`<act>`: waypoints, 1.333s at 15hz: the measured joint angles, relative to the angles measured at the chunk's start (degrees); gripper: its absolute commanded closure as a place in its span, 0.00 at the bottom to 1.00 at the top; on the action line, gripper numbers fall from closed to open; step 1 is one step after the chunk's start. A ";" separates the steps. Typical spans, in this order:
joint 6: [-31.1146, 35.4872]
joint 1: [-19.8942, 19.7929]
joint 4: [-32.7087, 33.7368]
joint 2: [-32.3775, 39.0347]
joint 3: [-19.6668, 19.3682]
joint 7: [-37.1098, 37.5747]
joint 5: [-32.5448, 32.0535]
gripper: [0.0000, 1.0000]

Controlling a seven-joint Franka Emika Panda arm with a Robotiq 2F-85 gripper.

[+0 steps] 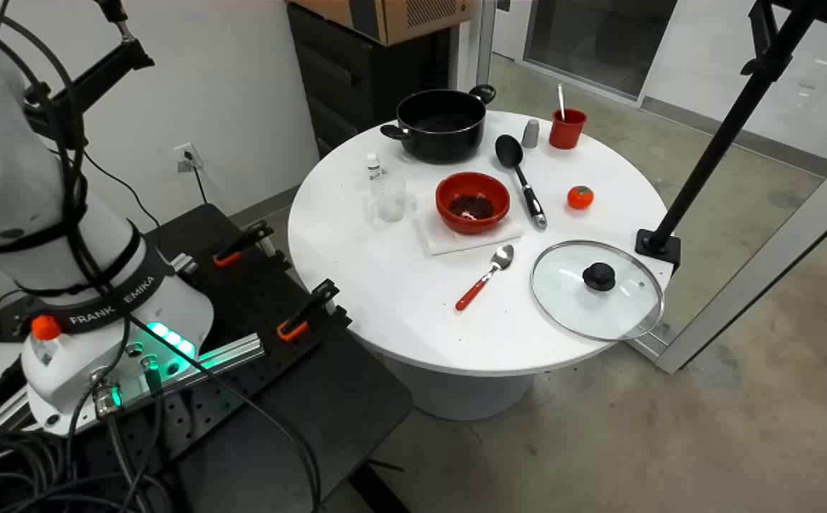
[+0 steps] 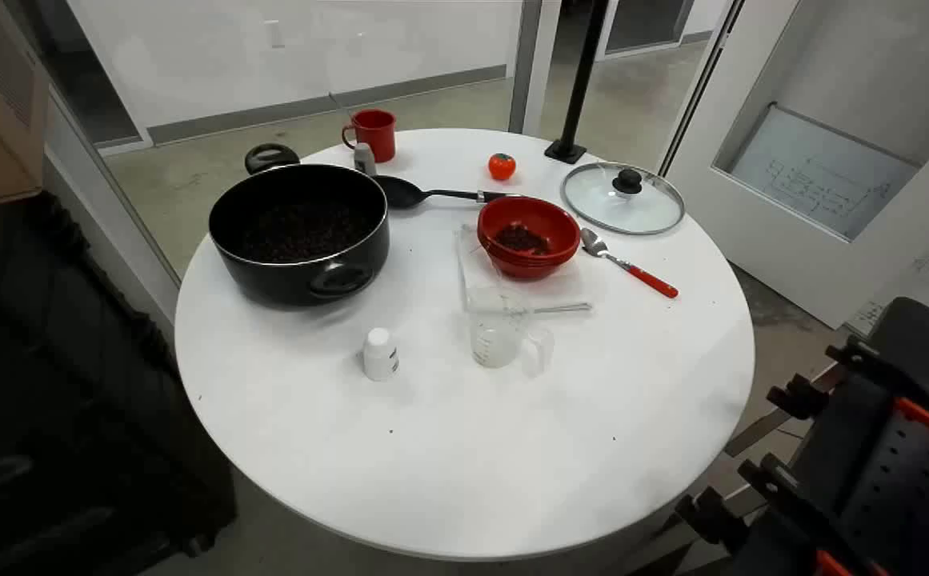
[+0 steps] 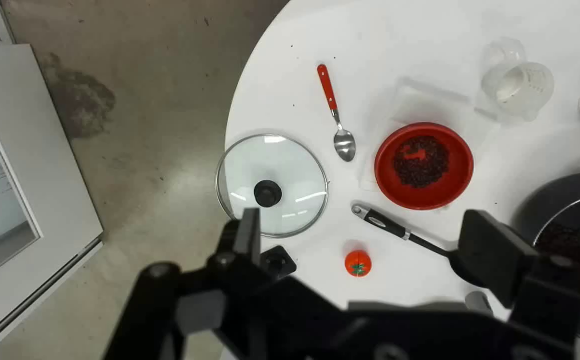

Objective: Use the small spoon on the table to scoop some beans out of the red bowl into the jar

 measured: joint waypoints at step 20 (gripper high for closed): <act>28.87 -0.97 -13.87 0.59 -4.56 -0.80 -2.71 0.00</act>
